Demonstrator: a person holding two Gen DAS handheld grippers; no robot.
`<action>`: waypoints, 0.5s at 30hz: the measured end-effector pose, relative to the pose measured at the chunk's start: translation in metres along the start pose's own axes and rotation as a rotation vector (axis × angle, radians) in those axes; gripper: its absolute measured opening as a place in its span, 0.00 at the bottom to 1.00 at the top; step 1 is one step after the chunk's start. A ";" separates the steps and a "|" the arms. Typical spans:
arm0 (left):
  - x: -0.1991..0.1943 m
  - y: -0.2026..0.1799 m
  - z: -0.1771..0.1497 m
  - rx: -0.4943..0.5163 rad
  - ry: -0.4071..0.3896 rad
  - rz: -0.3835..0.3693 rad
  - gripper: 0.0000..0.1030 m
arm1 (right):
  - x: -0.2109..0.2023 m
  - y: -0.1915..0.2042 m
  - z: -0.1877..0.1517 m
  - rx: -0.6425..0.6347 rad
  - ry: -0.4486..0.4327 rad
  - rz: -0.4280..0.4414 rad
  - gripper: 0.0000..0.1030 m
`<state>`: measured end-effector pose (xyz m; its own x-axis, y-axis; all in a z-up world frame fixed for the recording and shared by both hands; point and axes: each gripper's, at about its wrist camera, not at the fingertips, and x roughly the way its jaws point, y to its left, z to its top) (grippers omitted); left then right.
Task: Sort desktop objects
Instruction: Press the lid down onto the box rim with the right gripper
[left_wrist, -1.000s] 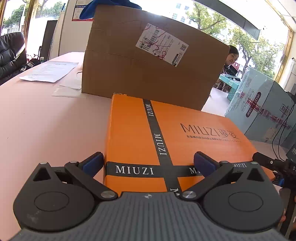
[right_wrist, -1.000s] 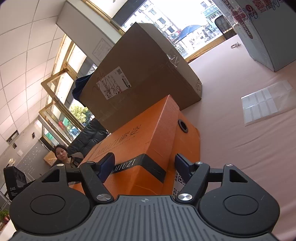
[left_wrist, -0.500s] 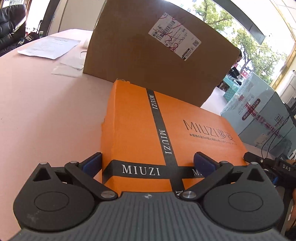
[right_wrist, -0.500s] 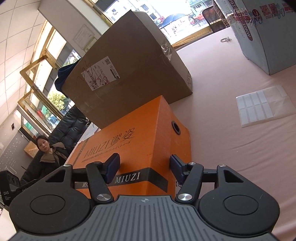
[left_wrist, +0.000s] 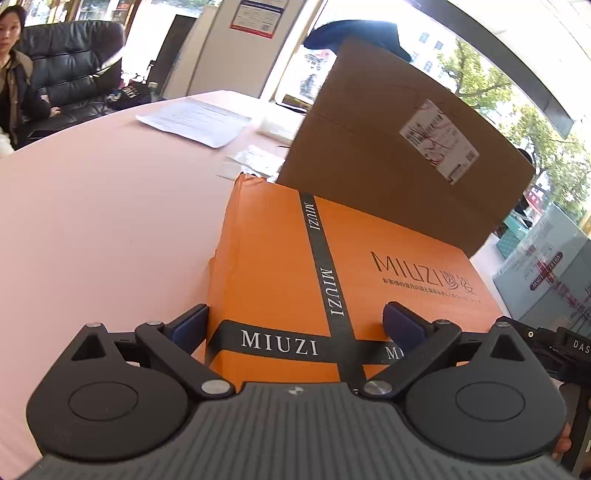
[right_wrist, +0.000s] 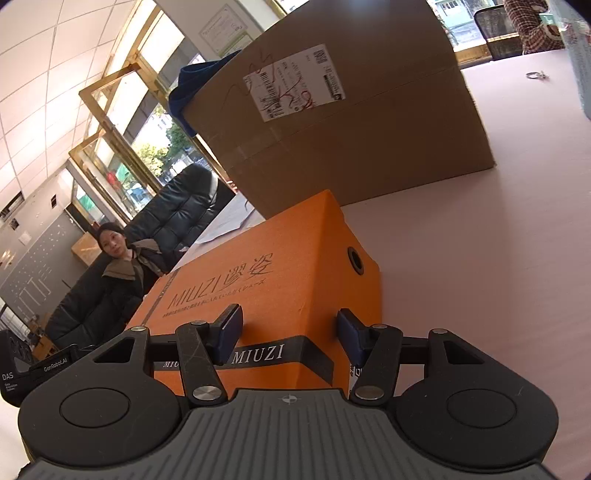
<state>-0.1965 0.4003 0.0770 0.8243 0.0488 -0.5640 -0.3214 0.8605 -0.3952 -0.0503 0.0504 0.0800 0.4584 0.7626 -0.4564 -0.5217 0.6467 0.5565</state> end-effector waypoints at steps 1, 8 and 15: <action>-0.006 0.013 0.002 -0.017 -0.010 0.022 0.96 | 0.010 0.009 0.000 -0.013 0.014 0.015 0.52; -0.056 0.101 0.011 -0.130 -0.095 0.172 0.96 | 0.077 0.072 -0.008 -0.080 0.084 0.106 0.52; -0.088 0.161 0.017 -0.186 -0.155 0.265 0.96 | 0.144 0.136 -0.017 -0.144 0.151 0.196 0.52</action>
<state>-0.3129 0.5432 0.0756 0.7575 0.3464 -0.5533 -0.6009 0.7013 -0.3835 -0.0670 0.2479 0.0783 0.2320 0.8602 -0.4542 -0.6916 0.4742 0.5448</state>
